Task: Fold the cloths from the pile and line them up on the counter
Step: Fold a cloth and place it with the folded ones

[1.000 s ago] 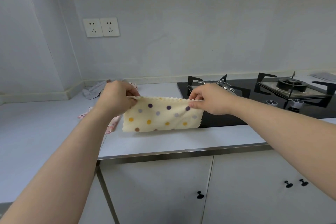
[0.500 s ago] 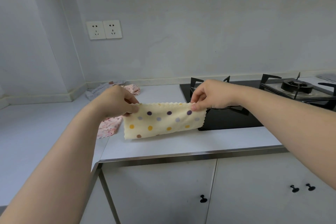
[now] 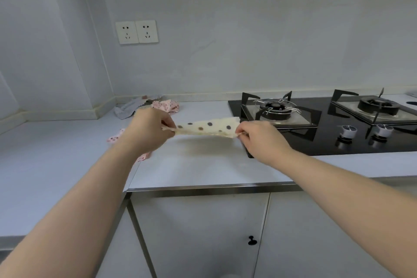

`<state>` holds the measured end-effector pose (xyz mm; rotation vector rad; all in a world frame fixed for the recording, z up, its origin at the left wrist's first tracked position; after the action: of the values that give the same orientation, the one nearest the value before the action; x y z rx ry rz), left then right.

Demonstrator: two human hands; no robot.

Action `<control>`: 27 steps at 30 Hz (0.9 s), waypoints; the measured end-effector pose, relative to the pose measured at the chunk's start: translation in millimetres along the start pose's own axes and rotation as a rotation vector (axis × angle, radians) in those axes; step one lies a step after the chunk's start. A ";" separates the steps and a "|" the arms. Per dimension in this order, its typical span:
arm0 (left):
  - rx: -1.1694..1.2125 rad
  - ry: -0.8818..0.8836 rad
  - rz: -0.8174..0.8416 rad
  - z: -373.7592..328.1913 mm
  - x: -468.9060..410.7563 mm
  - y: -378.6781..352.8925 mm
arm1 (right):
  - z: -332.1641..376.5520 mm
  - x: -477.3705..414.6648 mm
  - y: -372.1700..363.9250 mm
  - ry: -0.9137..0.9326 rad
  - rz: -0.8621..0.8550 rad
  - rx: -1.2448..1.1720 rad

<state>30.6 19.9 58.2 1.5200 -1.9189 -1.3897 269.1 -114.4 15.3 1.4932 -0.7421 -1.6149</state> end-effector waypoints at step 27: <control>-0.408 -0.073 0.460 -3.7 25.6 -125.7 | 40.7 50.7 -56.1 0.081 0.144 0.145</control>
<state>93.7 1.0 -51.9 0.7909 -1.7354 -1.5074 220.6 -133.0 -53.0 1.5602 -0.9160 -1.4095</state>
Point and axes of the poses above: each hand's wrist, its own x-axis away from the middle knuckle, its own y-axis out of the back of the hand, z = x × y, the point moved 3 cm from there along -x, towards the middle knuckle, and after that the axes turned 13 degrees about y, right-handed, at the moved point
